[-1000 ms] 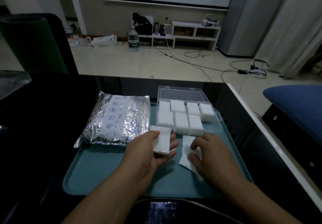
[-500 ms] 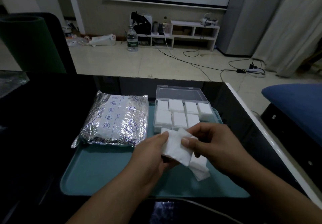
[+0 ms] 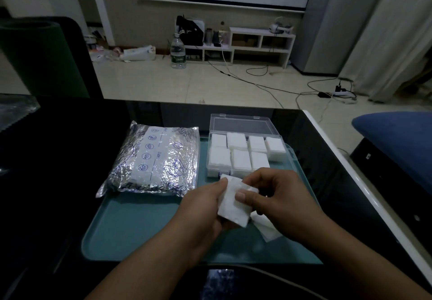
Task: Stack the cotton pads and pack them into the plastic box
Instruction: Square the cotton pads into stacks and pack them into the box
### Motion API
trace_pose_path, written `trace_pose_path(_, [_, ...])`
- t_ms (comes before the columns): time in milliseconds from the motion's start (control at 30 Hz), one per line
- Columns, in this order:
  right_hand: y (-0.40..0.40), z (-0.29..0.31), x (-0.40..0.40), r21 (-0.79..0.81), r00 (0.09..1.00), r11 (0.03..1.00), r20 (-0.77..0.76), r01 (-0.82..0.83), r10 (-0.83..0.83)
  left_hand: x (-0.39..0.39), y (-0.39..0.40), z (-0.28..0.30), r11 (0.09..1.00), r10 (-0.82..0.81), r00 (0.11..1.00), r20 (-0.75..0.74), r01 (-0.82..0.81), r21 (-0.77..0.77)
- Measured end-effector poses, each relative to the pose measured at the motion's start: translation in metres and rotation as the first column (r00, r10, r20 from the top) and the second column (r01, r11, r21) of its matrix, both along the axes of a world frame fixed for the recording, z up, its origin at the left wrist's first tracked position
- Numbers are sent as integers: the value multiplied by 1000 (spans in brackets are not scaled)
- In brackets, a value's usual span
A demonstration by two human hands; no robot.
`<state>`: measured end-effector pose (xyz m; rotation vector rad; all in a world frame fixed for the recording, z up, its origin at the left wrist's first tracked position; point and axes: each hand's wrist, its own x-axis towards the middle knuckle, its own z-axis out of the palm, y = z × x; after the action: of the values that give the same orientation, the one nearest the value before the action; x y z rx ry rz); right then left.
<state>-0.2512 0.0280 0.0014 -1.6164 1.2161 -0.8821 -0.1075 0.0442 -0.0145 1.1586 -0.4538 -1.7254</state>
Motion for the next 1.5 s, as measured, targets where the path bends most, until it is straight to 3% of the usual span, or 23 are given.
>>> trace_pose_path(300, [1,-3,2,-69,992,996,-105,62,-69,-2,2,-1,997,-70,996,-55,71,7])
trace_pose_path(633, [2,-9,2,-193,969,973,-189,125,-162,-2,3,-2,989,-128,992,-2,128,-73])
trace_pose_path(833, [2,-14,-1,-377,927,915,-271,144,-257,-4,5,-5,965,-183,979,95,197,-172])
trace_pose_path(933, [1,-16,-2,-303,933,938,-257,170,-252,-1,6,-5,943,-222,965,140,249,-221])
trace_pose_path(1067, [-3,-12,-4,-81,974,976,-85,202,-209,4,5,-8,912,-279,928,248,337,-234])
trace_pose_path(1167, [-4,-9,-5,-53,980,978,-9,200,-201,3,5,-7,894,-276,898,344,371,-251])
trace_pose_path(1367, [-5,-9,-5,-80,970,968,53,240,-236,1,3,-17,886,-71,816,573,316,-340])
trace_pose_path(1500, [-2,-8,-5,25,951,959,119,283,-284,2,0,-22,901,25,807,590,237,-363])
